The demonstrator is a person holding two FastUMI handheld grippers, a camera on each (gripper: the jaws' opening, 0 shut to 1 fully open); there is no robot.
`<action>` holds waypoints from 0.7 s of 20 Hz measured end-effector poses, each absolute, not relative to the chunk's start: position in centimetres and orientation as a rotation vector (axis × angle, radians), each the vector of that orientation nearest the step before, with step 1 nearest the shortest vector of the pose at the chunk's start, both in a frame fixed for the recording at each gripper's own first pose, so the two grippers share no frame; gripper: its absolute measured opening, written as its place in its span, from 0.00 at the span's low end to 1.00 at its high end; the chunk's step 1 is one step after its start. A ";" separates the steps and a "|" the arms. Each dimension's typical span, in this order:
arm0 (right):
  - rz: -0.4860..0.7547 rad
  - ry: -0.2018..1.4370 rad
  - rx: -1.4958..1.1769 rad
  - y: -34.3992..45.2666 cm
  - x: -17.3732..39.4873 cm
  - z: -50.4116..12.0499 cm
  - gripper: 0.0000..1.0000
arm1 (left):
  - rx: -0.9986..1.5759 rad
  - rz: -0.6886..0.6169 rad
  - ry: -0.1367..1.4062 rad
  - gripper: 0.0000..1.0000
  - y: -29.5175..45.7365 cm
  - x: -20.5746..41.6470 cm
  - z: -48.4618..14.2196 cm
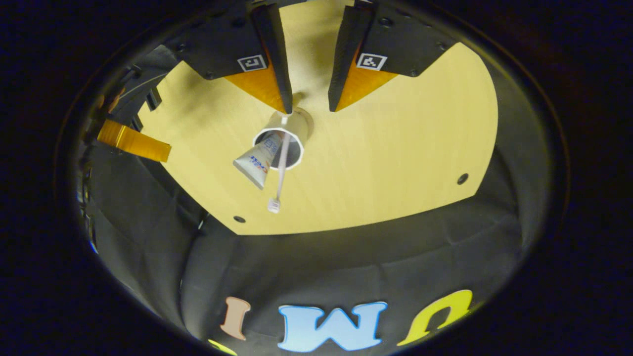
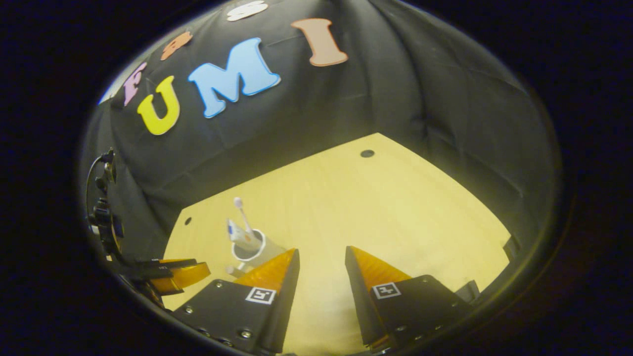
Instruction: Put the toothbrush and toothpaste on the desktop into the cup, then pick up the cup and place it on the coaster on the desktop.
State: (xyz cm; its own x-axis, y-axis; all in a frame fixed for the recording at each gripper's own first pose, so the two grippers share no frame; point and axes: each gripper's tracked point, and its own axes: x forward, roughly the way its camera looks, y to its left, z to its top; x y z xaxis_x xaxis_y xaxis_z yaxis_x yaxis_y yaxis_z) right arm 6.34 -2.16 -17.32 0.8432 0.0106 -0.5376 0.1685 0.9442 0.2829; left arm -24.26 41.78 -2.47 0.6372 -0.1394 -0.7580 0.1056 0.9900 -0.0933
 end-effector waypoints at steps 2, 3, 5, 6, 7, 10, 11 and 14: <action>-0.026 0.534 0.298 0.2 7.0 -15.5 0.56 | -0.075 -0.076 0.792 0.55 43.6 -23.6 -0.7; -0.001 0.518 0.281 1.4 7.3 -14.7 0.57 | -0.080 -0.045 0.756 0.52 46.0 -24.9 1.8; 0.040 0.481 0.247 3.2 7.8 -12.8 0.57 | -0.064 0.009 0.664 0.52 49.3 -26.4 5.6; 0.056 0.458 0.230 4.1 7.9 -11.8 0.56 | -0.057 0.035 0.622 0.52 50.8 -27.0 7.2; 0.071 0.434 0.214 4.9 8.3 -10.9 0.56 | -0.048 0.060 0.580 0.52 51.7 -27.2 8.6; 0.099 0.354 0.180 6.5 8.6 -7.8 0.56 | -0.039 0.139 0.452 0.51 53.9 -27.6 11.8; 0.099 0.320 0.169 6.9 8.7 -6.6 0.56 | -0.041 0.165 0.409 0.51 54.4 -27.4 13.0; 0.085 0.190 0.111 7.1 8.6 -3.1 0.56 | -0.046 0.229 0.291 0.45 56.2 -27.8 16.9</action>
